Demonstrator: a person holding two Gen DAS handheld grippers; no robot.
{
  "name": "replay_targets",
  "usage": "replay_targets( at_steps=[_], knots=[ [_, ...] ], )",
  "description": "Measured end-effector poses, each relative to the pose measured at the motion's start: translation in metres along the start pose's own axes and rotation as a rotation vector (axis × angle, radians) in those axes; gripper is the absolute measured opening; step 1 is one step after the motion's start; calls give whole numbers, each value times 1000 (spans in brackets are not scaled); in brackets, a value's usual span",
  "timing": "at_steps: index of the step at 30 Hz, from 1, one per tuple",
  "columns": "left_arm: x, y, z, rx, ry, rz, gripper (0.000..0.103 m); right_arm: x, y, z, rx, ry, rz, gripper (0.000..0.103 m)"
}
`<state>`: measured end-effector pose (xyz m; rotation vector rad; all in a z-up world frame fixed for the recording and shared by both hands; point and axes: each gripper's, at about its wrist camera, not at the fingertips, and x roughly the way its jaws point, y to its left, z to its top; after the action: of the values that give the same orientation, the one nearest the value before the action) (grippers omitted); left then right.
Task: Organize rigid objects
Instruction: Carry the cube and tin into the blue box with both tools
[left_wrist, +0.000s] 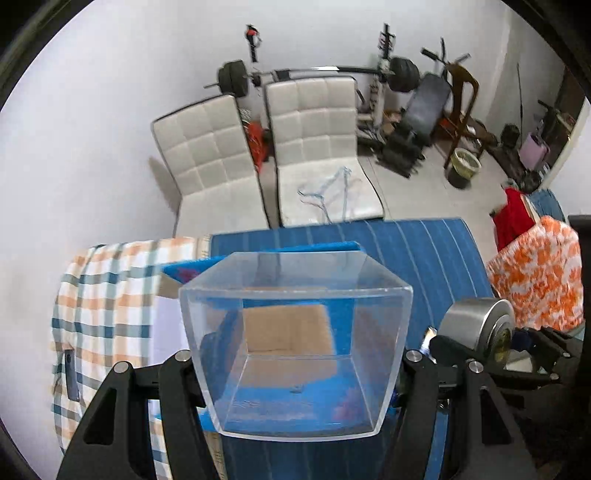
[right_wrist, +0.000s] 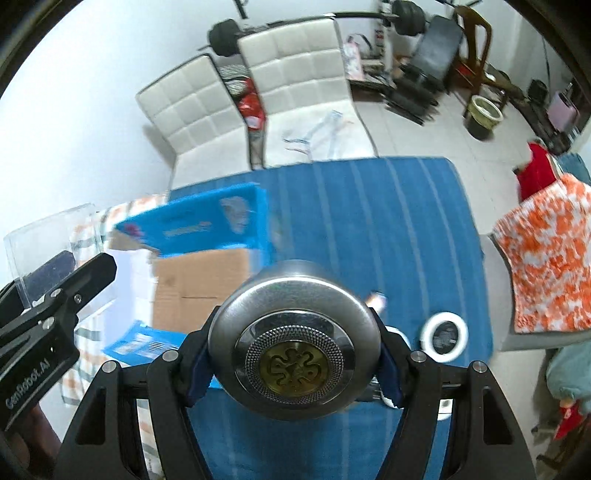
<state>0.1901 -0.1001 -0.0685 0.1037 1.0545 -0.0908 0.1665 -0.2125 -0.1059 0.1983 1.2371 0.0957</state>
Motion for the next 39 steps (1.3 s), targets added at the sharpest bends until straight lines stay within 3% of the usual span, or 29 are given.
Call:
replay_targets(
  at_steps=[3,10,16,23,29,31,39],
  knots=[
    [9,31,1,-35,-8,10,62,11,33,11,-31,10,1,73],
    [98,109,-2,-111,153,-42,62,101,88,45,-61,113,-46,73],
    [163,131,1,-99,244,-43,62,201,109,67,-66,246,-80,73],
    [227,146,-16,-164,408,-176,62,271,111,69,-103,302,-108,74],
    [242,145,-31,-202,486,-222,62,293,112,63,-150,308,-108,78],
    [241,146,-30,-215,493,-231,62,292,113,64,-157,307,-104,86],
    [249,152,-23,-247,533,-293,62,270,109,68,-183,350,-119,90]
  ],
)
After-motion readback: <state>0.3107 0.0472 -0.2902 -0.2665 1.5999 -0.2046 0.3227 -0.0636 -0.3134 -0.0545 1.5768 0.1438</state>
